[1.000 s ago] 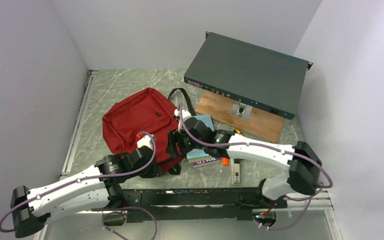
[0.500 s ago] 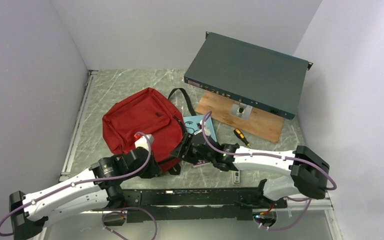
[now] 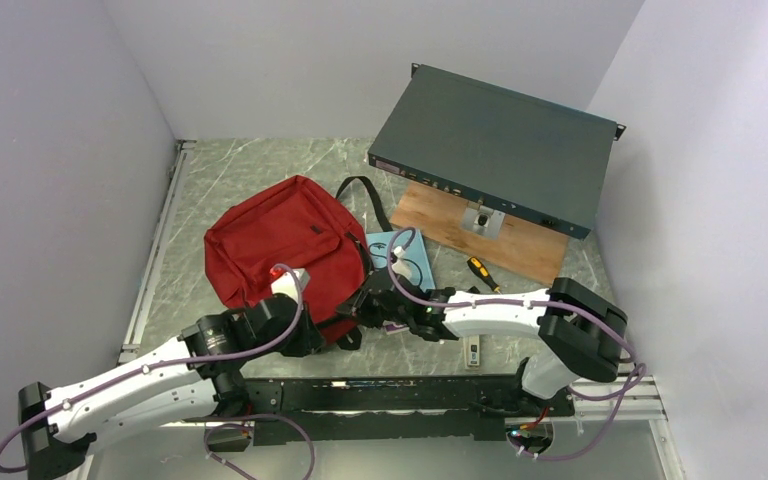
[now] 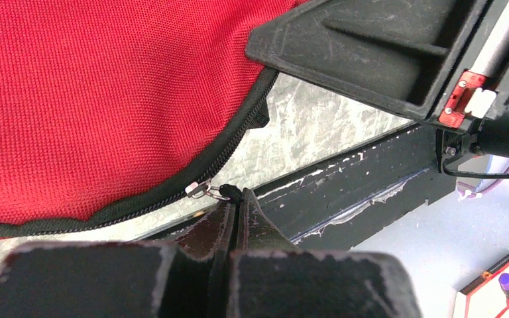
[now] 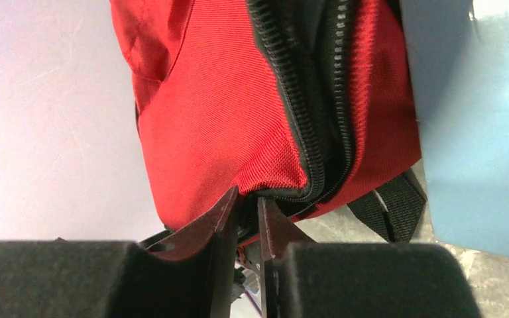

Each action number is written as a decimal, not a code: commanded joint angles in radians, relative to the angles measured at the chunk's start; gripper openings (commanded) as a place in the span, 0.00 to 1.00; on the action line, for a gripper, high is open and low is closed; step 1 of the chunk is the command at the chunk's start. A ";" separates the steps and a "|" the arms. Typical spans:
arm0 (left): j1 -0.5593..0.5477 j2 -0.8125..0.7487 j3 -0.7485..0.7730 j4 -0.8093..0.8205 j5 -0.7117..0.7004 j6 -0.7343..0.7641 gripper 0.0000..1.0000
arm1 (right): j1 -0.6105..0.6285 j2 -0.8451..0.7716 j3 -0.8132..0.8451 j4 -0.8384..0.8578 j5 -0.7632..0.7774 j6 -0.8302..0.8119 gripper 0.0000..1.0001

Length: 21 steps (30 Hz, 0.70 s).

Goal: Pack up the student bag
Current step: Unzip the student bag at the center of the board.

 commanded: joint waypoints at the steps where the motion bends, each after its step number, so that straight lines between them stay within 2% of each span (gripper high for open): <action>1: 0.001 0.040 0.014 0.056 0.014 0.018 0.00 | -0.008 -0.008 0.031 0.067 0.075 -0.008 0.06; 2: 0.001 0.058 0.029 0.022 -0.007 0.001 0.00 | -0.013 -0.016 0.017 0.075 0.080 -0.028 0.00; 4: 0.001 0.092 0.060 -0.086 -0.085 -0.066 0.00 | -0.025 -0.037 -0.002 0.053 0.090 -0.063 0.00; 6: 0.007 0.126 0.091 -0.230 -0.188 -0.204 0.00 | -0.044 -0.073 -0.038 0.085 0.090 -0.113 0.00; 8: 0.040 0.161 0.127 -0.379 -0.270 -0.319 0.00 | -0.076 -0.098 -0.082 0.141 0.041 -0.144 0.00; 9: 0.066 0.177 0.145 -0.428 -0.296 -0.332 0.00 | -0.098 -0.107 -0.100 0.170 0.008 -0.159 0.00; 11: 0.141 0.191 0.144 -0.424 -0.311 -0.302 0.00 | -0.125 -0.123 -0.130 0.214 -0.037 -0.177 0.00; 16: 0.463 0.179 0.089 -0.327 -0.229 -0.116 0.00 | -0.156 -0.147 -0.148 0.255 -0.089 -0.209 0.00; 21: 0.570 0.151 0.108 -0.329 -0.270 -0.075 0.00 | -0.156 -0.120 -0.120 0.297 -0.145 -0.246 0.00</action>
